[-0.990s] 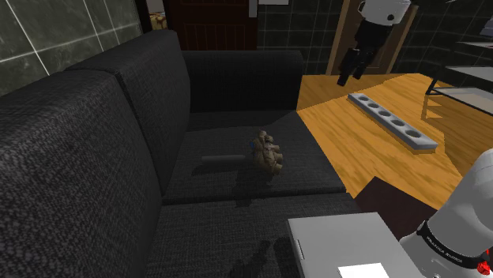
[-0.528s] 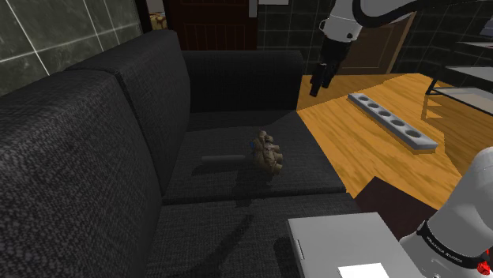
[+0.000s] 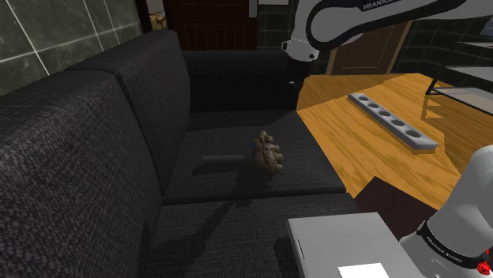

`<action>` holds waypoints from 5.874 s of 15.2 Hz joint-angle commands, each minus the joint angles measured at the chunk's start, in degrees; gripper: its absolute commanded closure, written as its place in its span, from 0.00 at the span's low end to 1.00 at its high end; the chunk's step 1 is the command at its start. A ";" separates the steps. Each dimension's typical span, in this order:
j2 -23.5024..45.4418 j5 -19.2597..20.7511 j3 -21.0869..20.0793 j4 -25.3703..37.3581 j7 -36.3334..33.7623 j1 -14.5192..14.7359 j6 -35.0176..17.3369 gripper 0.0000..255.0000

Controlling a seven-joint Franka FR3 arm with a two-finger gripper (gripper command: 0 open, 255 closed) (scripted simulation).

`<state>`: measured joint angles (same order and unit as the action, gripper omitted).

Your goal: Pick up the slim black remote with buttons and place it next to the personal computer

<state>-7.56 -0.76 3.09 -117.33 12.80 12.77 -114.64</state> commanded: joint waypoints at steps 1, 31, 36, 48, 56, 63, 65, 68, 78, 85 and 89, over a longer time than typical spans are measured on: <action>4.07 -0.64 -0.42 2.46 2.21 0.75 -0.92 0.00; 38.05 -1.00 -7.52 24.81 16.10 7.26 -6.48 0.00; 38.04 -1.00 -7.52 24.81 16.09 7.26 -6.47 1.00; 36.66 -1.04 -7.56 25.84 16.00 7.22 -4.06 1.00; 34.41 -1.11 -7.62 28.68 15.80 7.17 1.02 1.00; 32.99 -1.14 -7.67 31.97 15.60 7.16 5.72 1.00; 31.54 -1.16 -7.97 29.99 14.67 7.79 5.13 1.00; 27.74 -1.23 -8.95 24.21 11.78 9.73 2.98 1.00; 18.57 -1.66 -13.22 10.89 1.05 16.36 -1.88 1.00; 15.06 -1.94 -16.92 5.96 -7.40 21.25 -3.85 1.00; 14.14 -1.91 -19.19 4.63 -12.56 24.14 -4.60 1.00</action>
<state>6.81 -2.65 -15.61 -112.11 1.41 36.30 -118.80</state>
